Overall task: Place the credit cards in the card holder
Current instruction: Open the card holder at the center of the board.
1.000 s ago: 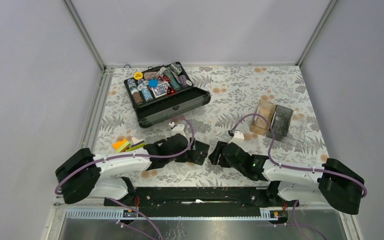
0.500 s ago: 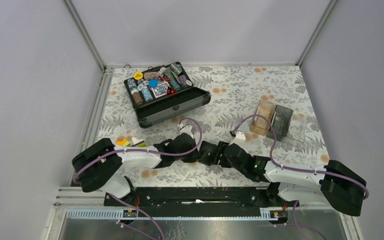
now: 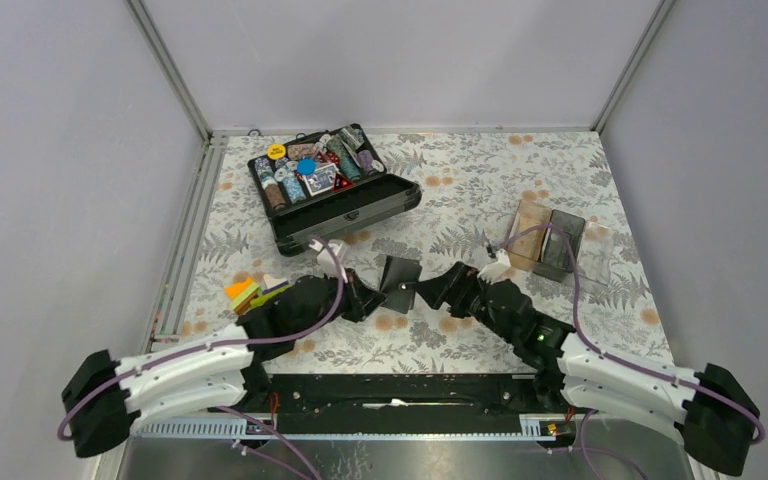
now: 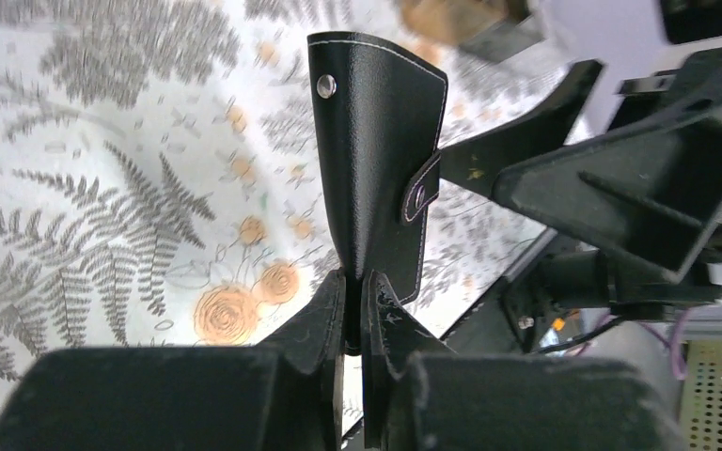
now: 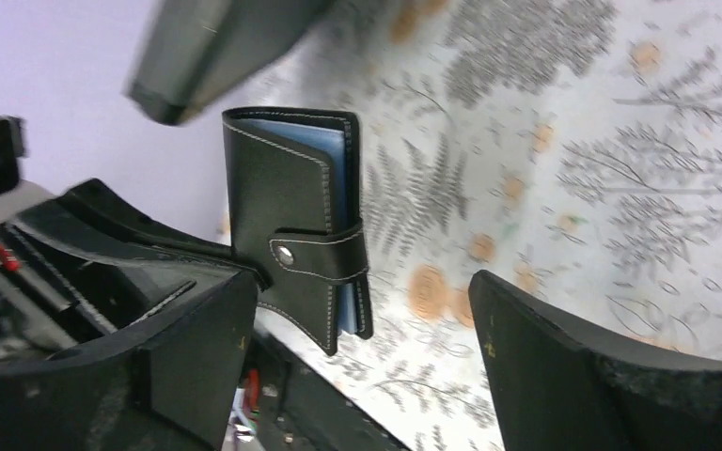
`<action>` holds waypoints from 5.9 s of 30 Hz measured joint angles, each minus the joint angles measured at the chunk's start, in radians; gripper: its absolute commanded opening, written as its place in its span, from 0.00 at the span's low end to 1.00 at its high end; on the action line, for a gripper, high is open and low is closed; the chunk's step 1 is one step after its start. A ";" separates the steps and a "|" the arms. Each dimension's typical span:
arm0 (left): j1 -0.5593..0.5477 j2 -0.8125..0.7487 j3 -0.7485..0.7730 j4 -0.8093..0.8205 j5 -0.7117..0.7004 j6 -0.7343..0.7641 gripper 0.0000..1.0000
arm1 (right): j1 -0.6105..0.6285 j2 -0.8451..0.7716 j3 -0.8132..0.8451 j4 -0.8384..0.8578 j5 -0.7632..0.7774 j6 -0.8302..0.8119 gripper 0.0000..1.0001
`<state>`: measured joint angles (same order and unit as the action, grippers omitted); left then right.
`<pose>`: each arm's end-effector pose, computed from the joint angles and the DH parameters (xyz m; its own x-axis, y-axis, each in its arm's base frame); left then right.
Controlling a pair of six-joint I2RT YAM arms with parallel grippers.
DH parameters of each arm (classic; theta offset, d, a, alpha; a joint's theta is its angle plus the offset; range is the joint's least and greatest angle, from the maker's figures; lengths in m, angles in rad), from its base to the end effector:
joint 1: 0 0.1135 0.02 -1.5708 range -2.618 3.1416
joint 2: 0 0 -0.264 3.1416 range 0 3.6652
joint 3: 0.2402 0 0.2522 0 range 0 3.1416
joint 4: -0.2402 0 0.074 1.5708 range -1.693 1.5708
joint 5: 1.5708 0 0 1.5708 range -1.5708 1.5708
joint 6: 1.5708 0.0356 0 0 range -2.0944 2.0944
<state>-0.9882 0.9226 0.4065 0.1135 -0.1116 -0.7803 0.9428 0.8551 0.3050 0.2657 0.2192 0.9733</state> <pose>0.1155 -0.1681 0.2124 -0.6973 -0.2123 -0.6846 0.3981 0.6796 -0.6162 0.1187 0.1503 0.2053 -0.6444 0.4860 -0.5904 -0.2391 0.6053 0.7592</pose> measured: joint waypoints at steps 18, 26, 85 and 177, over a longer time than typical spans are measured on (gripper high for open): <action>0.000 -0.318 -0.032 -0.047 0.152 0.126 0.00 | -0.043 -0.142 0.047 0.166 -0.225 -0.153 0.90; 0.000 -0.301 -0.020 -0.049 0.233 0.137 0.00 | -0.046 -0.084 0.061 0.225 -0.280 -0.163 0.62; 0.385 0.112 0.515 -0.628 0.866 0.516 0.00 | -0.056 0.140 0.484 -0.241 -0.678 -0.679 0.56; 0.069 -0.037 -0.084 -0.118 -0.077 -0.277 0.00 | 0.072 0.146 0.266 -0.215 -0.205 -0.269 0.44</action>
<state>-0.9195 0.8856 0.3225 -0.0044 -0.1886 -1.0569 1.0145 1.0008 0.5709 0.0505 0.0143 0.7044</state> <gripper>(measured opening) 0.103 0.444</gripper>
